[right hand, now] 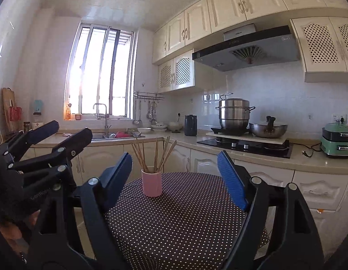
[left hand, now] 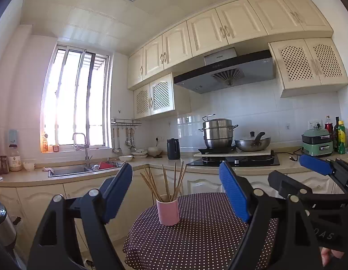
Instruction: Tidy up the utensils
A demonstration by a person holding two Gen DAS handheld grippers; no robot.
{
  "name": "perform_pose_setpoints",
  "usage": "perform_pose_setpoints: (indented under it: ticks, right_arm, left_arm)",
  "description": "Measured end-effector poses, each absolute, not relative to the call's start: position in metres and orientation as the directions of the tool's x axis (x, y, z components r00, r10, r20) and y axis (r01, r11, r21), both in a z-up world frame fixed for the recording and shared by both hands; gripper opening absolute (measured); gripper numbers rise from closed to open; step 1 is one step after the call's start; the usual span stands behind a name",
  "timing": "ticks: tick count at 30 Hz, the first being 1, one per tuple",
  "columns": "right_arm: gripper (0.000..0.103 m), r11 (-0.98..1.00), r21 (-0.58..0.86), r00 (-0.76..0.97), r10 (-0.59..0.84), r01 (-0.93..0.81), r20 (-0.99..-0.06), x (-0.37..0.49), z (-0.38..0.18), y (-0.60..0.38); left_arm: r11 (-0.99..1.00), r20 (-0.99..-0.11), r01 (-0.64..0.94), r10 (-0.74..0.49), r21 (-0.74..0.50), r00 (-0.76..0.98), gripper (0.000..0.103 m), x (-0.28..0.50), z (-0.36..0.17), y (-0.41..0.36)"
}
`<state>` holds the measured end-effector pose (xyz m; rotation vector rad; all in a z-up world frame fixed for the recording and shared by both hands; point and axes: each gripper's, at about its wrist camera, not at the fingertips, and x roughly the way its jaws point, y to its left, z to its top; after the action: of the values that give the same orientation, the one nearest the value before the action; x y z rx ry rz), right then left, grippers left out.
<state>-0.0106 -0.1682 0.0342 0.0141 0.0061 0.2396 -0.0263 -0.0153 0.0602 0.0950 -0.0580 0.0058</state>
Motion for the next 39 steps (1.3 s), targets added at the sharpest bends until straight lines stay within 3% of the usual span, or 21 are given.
perform_pose_setpoints:
  ticks: [39]
  right_arm:
    - [0.08,0.981,-0.01,0.981,0.195,-0.195,0.001,-0.032,0.035,-0.171]
  left_arm:
    - [0.997,0.066,0.01,-0.015,0.077,0.998,0.078,-0.042,0.06,-0.014]
